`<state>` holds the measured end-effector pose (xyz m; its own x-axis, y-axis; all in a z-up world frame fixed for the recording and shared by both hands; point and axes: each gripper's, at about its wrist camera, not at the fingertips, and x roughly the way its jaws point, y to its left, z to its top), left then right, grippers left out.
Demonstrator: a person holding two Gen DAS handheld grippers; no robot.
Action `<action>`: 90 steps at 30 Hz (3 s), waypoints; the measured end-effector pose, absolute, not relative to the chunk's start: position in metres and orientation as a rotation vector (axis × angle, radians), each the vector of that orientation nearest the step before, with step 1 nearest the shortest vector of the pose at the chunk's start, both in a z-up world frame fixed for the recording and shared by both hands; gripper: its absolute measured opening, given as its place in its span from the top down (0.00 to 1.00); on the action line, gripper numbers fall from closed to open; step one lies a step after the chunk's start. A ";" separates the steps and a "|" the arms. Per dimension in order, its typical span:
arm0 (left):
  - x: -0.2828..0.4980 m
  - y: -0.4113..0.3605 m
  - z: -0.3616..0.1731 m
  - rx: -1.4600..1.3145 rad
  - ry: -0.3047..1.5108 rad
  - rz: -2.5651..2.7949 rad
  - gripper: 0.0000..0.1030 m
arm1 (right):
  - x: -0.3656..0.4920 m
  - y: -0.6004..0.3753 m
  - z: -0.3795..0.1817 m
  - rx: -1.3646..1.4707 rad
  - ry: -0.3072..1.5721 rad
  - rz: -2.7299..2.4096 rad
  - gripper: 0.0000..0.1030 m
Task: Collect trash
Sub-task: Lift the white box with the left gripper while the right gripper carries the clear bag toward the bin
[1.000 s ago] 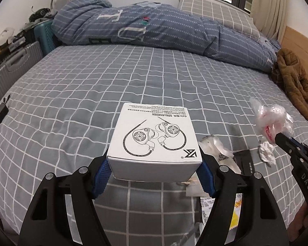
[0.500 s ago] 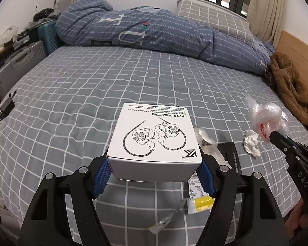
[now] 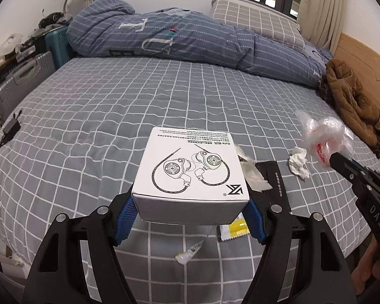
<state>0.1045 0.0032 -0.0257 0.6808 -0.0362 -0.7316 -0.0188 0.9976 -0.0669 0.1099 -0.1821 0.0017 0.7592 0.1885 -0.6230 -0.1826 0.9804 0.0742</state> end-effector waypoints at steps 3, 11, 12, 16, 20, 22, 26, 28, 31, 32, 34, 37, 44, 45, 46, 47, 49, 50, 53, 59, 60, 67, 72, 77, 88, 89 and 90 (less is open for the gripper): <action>0.097 0.004 -0.023 -0.067 0.819 -0.011 0.32 | 0.103 -0.182 0.006 0.007 0.669 0.216 0.94; 0.081 0.004 -0.018 -0.062 0.817 -0.015 0.32 | 0.085 -0.187 0.014 0.010 0.658 0.220 0.94; 0.079 0.004 -0.018 -0.061 0.818 -0.017 0.32 | 0.083 -0.187 0.015 0.009 0.658 0.218 0.94; 0.068 0.001 -0.017 -0.052 0.819 -0.026 0.32 | 0.073 -0.189 0.018 0.010 0.655 0.205 0.94; 0.057 0.000 -0.016 -0.050 0.817 -0.030 0.32 | 0.063 -0.193 0.020 0.030 0.656 0.197 0.94; 0.050 -0.002 -0.015 -0.047 0.818 -0.033 0.32 | 0.057 -0.195 0.021 0.036 0.655 0.197 0.94; 0.038 -0.003 -0.015 -0.041 0.819 -0.036 0.32 | 0.047 -0.194 0.020 0.036 0.660 0.195 0.94; 0.034 -0.002 -0.015 -0.041 0.820 -0.037 0.32 | 0.041 -0.195 0.017 0.036 0.666 0.193 0.94; 0.028 -0.001 -0.015 -0.046 0.819 -0.036 0.32 | 0.032 -0.195 0.013 0.036 0.679 0.192 0.94; 0.024 -0.001 -0.016 -0.047 0.818 -0.035 0.32 | 0.030 -0.194 0.012 0.035 0.680 0.193 0.94; 0.018 -0.001 -0.018 -0.044 0.821 -0.036 0.32 | 0.022 -0.193 0.009 0.031 0.686 0.191 0.94; 0.008 -0.002 -0.020 -0.039 0.822 -0.038 0.32 | 0.012 -0.192 0.006 0.020 0.692 0.185 0.94; -0.012 -0.003 -0.024 -0.038 0.823 -0.045 0.32 | -0.009 -0.192 -0.002 0.021 0.710 0.179 0.94; -0.013 -0.004 -0.024 -0.037 0.822 -0.044 0.32 | -0.011 -0.192 -0.003 0.020 0.713 0.178 0.94; -0.017 -0.005 -0.024 -0.032 0.822 -0.044 0.32 | -0.014 -0.192 -0.004 0.018 0.716 0.178 0.94; -0.018 -0.005 -0.025 -0.031 0.822 -0.044 0.32 | -0.017 -0.191 -0.006 0.016 0.719 0.177 0.94; -0.024 -0.005 -0.027 -0.032 0.825 -0.043 0.32 | -0.023 -0.191 -0.008 0.017 0.720 0.173 0.94; -0.026 -0.006 -0.028 -0.033 0.827 -0.044 0.32 | -0.026 -0.190 -0.009 0.016 0.719 0.171 0.94; -0.035 -0.008 -0.034 -0.035 0.836 -0.047 0.32 | -0.036 -0.187 -0.011 0.011 0.721 0.169 0.94; -0.052 -0.015 -0.041 -0.023 0.847 -0.058 0.32 | -0.052 -0.183 -0.019 0.007 0.740 0.170 0.94; -0.055 -0.016 -0.042 -0.021 0.848 -0.059 0.32 | -0.055 -0.183 -0.021 0.011 0.744 0.171 0.94; -0.080 -0.018 -0.055 -0.022 0.878 -0.060 0.32 | -0.075 -0.181 -0.032 0.011 0.768 0.170 0.94; -0.096 -0.016 -0.060 -0.022 0.890 -0.059 0.32 | -0.091 -0.180 -0.035 0.009 0.774 0.168 0.94; -0.113 -0.014 -0.067 -0.026 0.910 -0.056 0.32 | -0.104 -0.179 -0.039 0.009 0.789 0.173 0.94; -0.134 -0.011 -0.086 -0.048 0.970 -0.043 0.32 | -0.124 -0.175 -0.065 0.029 0.869 0.177 0.94; -0.136 -0.011 -0.089 -0.047 0.977 -0.044 0.32 | -0.125 -0.176 -0.068 0.034 0.878 0.177 0.94; -0.137 -0.012 -0.091 -0.046 0.983 -0.045 0.32 | -0.126 -0.176 -0.070 0.038 0.886 0.174 0.94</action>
